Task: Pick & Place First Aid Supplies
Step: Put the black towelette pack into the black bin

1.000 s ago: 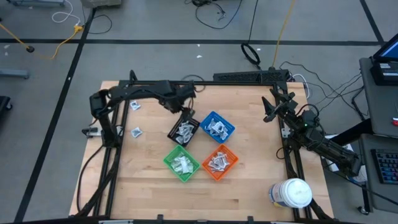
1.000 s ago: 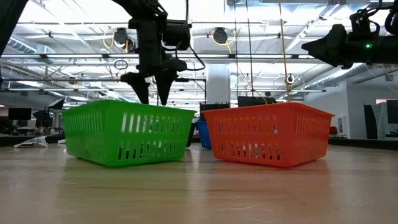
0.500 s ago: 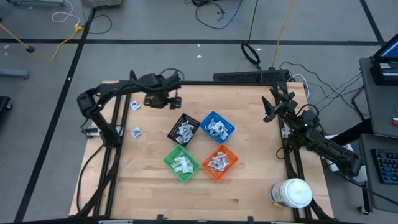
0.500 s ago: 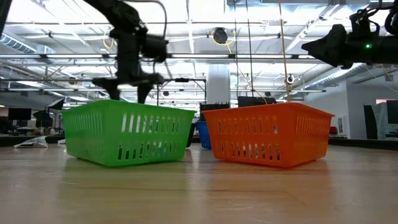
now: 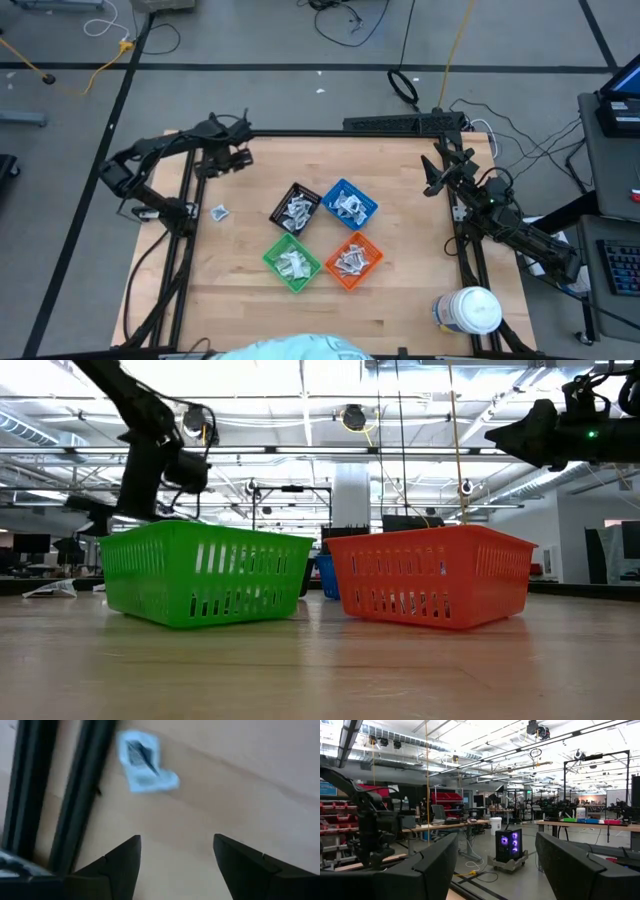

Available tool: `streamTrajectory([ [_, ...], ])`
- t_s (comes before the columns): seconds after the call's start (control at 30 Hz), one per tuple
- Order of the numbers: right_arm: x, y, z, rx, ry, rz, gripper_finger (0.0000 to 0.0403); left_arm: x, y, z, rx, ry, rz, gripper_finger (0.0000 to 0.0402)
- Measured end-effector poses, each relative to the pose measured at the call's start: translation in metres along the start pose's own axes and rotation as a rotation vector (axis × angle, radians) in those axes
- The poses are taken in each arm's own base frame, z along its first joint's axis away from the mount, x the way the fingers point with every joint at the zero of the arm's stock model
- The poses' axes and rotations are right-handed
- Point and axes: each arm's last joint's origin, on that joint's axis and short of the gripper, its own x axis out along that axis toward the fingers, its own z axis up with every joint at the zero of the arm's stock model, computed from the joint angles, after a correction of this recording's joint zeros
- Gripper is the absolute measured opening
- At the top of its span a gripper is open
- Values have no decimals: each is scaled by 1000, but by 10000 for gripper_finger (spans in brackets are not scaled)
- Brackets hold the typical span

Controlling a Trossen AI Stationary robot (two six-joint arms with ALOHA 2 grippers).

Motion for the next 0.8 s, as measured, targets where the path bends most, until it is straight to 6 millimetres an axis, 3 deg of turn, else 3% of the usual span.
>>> streamTrajectory([
  [0.37, 0, 0, 0, 0, 0, 0, 263, 9, 14, 15, -157, -94, 78, 264],
  [0.8, 0, 0, 0, 0, 0, 0, 263, 36, -2, 21, -210, -184, 113, 269],
])
